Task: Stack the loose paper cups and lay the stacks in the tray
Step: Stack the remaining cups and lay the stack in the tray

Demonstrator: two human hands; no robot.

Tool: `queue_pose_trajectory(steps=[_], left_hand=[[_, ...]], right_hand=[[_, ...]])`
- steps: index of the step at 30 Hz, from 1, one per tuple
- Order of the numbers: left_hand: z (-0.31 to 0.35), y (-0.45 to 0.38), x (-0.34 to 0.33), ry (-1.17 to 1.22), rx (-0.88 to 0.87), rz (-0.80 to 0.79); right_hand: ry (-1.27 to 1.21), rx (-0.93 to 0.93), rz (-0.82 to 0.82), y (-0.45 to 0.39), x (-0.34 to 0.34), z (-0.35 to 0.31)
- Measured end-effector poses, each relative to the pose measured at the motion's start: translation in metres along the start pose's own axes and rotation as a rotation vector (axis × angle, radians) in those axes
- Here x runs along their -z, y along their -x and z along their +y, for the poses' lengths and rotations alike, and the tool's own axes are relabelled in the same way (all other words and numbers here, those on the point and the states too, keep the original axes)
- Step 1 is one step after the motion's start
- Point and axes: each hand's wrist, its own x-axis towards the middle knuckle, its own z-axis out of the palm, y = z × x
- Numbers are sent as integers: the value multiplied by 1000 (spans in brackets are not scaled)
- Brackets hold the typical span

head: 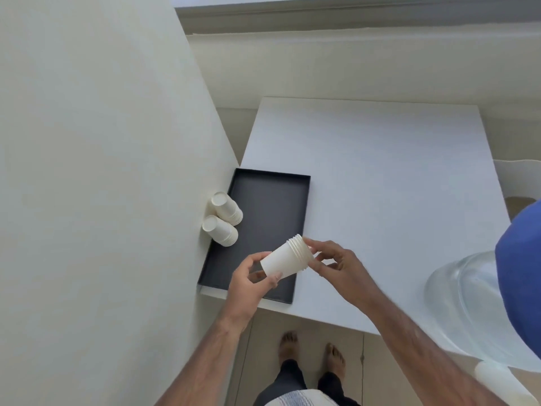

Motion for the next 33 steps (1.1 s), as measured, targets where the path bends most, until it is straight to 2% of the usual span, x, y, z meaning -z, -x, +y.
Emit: queue_pose_trajectory(steps=[4,7,10,14,19,24,29,33], left_hand=[[-18,14,21,75,28,50],[-22,14,37,47,2,151],[-17,4,57,-74,-13,249],[-12,-16,89,-370,-20,308],[-12,-48,111,-908,-123,241],[-17,-81,119,-1286,-172,98],[-24,-99,126,-1467,-132,9],[-27,-108,134,-1553,-113,-1]], right_hand=[[65,36,-116,-12,-24,0],[165,44,-193,-18,-35,2],[155,-22,-133,-20,-37,7],[107,-112,-31,-15,-27,25],[141,-233,44,10,-8,61],[224,-324,205,45,6,99],[423,-325,391,83,16,136],[477,-362,461,116,21,159]])
